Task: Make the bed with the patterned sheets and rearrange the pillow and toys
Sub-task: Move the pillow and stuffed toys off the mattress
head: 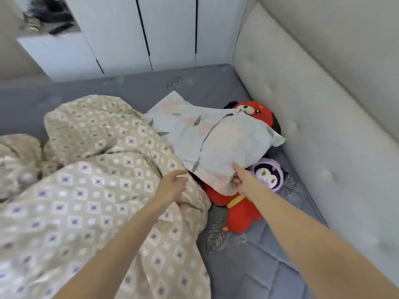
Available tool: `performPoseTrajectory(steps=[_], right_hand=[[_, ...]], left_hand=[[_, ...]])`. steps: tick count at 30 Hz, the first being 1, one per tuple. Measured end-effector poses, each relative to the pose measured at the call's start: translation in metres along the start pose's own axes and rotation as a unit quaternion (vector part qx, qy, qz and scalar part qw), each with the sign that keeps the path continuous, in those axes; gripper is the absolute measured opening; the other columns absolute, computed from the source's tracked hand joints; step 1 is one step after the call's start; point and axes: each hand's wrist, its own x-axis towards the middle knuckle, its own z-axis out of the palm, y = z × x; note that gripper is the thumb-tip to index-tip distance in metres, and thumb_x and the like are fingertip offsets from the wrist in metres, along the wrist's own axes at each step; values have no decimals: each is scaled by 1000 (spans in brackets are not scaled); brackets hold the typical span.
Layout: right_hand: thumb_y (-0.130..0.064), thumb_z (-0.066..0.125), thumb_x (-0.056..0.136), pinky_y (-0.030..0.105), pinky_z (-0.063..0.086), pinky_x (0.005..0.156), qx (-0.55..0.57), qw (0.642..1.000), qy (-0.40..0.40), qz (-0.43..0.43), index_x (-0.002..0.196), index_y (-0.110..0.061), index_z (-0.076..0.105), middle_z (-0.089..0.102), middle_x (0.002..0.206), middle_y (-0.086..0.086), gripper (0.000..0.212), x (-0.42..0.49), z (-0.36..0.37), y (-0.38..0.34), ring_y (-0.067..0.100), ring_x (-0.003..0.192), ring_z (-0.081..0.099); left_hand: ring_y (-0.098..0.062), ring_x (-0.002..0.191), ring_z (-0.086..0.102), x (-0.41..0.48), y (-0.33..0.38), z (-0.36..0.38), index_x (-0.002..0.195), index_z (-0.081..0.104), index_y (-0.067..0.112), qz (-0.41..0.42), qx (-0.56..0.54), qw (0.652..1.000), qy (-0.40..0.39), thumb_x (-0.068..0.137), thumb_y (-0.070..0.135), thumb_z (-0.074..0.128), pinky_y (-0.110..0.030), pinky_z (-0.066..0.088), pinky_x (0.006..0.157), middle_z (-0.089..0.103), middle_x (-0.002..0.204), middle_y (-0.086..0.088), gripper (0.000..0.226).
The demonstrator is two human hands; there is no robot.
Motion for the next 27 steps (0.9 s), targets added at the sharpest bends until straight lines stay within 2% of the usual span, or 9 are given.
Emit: performPoseTrajectory(steps=[2,4,5,7,9,11,18,21,27], right_hand=[[-22,55,96,25,49,63,-43,998,-5,-35,108,-13,53,57,94,9,15,2,4,-10,14,68,49],[-22,52,97,50,46,91,-25,998,-57,-32,122,-15,47,52,127,11,26,-3,12,-27,26,104,52],[-20,50,99,57,45,91,11,994,-102,-31,128,-16,45,48,133,8,30,-7,18,-36,32,115,50],[-16,43,101,54,50,79,104,975,-189,-50,132,-16,44,55,129,9,32,-19,30,-57,35,112,55],[-17,39,102,47,54,72,138,955,-253,-71,129,-15,47,67,108,8,28,-38,43,-78,29,97,63],[-22,35,103,41,54,75,125,940,-304,-90,132,-13,47,70,105,7,32,-60,53,-97,24,96,65],[-19,32,103,40,45,96,171,874,-432,-144,121,-2,55,61,125,14,34,-168,63,-160,28,112,59],[-18,32,103,42,40,102,193,860,-450,-143,122,4,53,55,131,16,36,-220,57,-177,31,123,51],[-11,39,97,40,32,112,217,846,-455,-172,134,5,45,45,142,20,41,-306,32,-184,31,135,39]], left_hand=[[-26,97,63,4,0,-3,129,54,18,12,22,1000,4,97,14,46,-35,49,86,61,119,-9,34],[-25,94,64,12,2,-6,134,49,23,34,50,998,14,96,13,46,-32,51,79,59,124,-5,40],[-21,88,63,14,4,-7,138,44,26,48,65,996,23,95,11,47,-26,51,73,56,128,-3,46],[-16,90,61,16,12,-11,145,32,28,81,88,992,40,92,7,51,-15,47,68,48,138,-1,60],[-20,124,49,17,25,-16,151,20,26,127,99,986,54,89,4,56,-24,46,93,35,150,-1,75],[-20,140,28,18,42,-25,152,11,21,181,115,974,76,84,0,62,-34,34,110,24,155,-1,87],[-24,146,15,10,113,-61,151,-5,17,295,94,942,129,67,-1,80,-45,24,115,16,157,-8,121],[-25,138,31,-7,138,-70,149,14,5,313,91,935,143,59,6,86,-48,37,107,28,151,-7,116],[-19,88,64,-62,157,-61,129,41,33,306,10,941,147,67,31,80,-34,56,60,62,104,11,73]])
